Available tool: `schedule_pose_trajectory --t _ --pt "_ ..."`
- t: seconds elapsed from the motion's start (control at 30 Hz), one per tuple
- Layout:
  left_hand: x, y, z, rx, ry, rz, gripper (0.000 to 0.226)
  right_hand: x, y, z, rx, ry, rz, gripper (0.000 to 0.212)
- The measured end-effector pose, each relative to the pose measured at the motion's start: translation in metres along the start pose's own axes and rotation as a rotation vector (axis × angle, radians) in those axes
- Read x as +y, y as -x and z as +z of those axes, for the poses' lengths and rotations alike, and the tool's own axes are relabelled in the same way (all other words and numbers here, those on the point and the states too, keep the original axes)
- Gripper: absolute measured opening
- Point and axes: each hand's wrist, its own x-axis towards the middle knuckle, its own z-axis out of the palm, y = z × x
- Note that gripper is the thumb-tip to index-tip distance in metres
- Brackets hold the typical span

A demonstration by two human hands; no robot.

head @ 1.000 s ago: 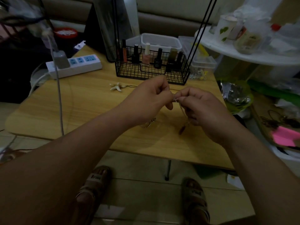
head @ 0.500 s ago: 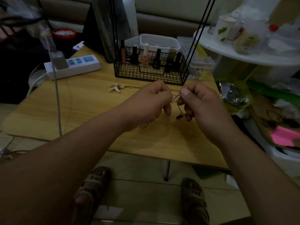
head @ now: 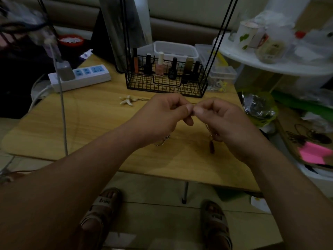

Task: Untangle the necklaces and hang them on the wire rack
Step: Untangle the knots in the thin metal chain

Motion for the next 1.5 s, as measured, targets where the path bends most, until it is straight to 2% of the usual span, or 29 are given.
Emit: schedule_pose_trajectory --t 0.13,0.27,0.33,0.43,0.5,0.67,0.87,1.1,1.2,1.27,1.33,1.43,1.5 --pt "0.0 0.002 -0.001 -0.014 -0.107 0.025 0.02 0.0 0.001 0.0 0.04 0.151 -0.091 0.008" --pt "0.002 0.002 0.0 -0.008 -0.23 0.047 0.025 0.004 0.0 0.004 0.125 0.163 -0.114 0.009" --pt "0.002 0.002 0.001 0.004 -0.28 0.069 0.023 0.006 -0.001 0.008 0.153 0.039 -0.053 0.011" --pt "0.001 0.002 0.004 0.005 -0.218 0.066 0.01 0.002 -0.001 0.014 0.16 -0.337 0.103 0.017" --pt "0.001 0.003 0.004 0.014 -0.176 0.079 0.015 0.0 -0.001 0.015 0.146 -0.448 0.146 0.016" --pt "-0.001 0.004 0.006 0.022 -0.128 0.09 0.013 -0.002 -0.001 0.015 0.114 -0.349 0.132 0.013" --pt "0.001 0.005 0.007 0.008 -0.053 0.09 0.007 -0.002 0.0 0.013 0.031 -0.496 0.193 0.016" --pt "-0.001 0.003 0.01 0.09 0.022 0.079 0.01 0.0 0.002 0.009 -0.014 -0.286 0.185 0.03" --pt "0.001 0.002 0.009 0.124 0.049 0.056 0.009 0.0 0.003 0.007 0.072 -0.08 0.081 0.021" --pt "0.001 0.002 0.007 0.137 0.076 0.029 0.009 0.001 0.002 0.007 0.173 -0.042 0.018 0.012" --pt "0.002 0.001 0.007 0.139 0.076 0.012 0.009 0.0 0.001 0.009 0.207 -0.104 0.007 0.01" --pt "0.002 0.001 0.008 0.142 0.064 0.01 0.011 -0.002 -0.001 0.011 0.144 -0.281 0.08 0.017" --pt "0.0 0.001 0.009 0.146 0.04 0.021 0.01 -0.003 -0.001 0.01 0.092 -0.26 0.131 0.019"
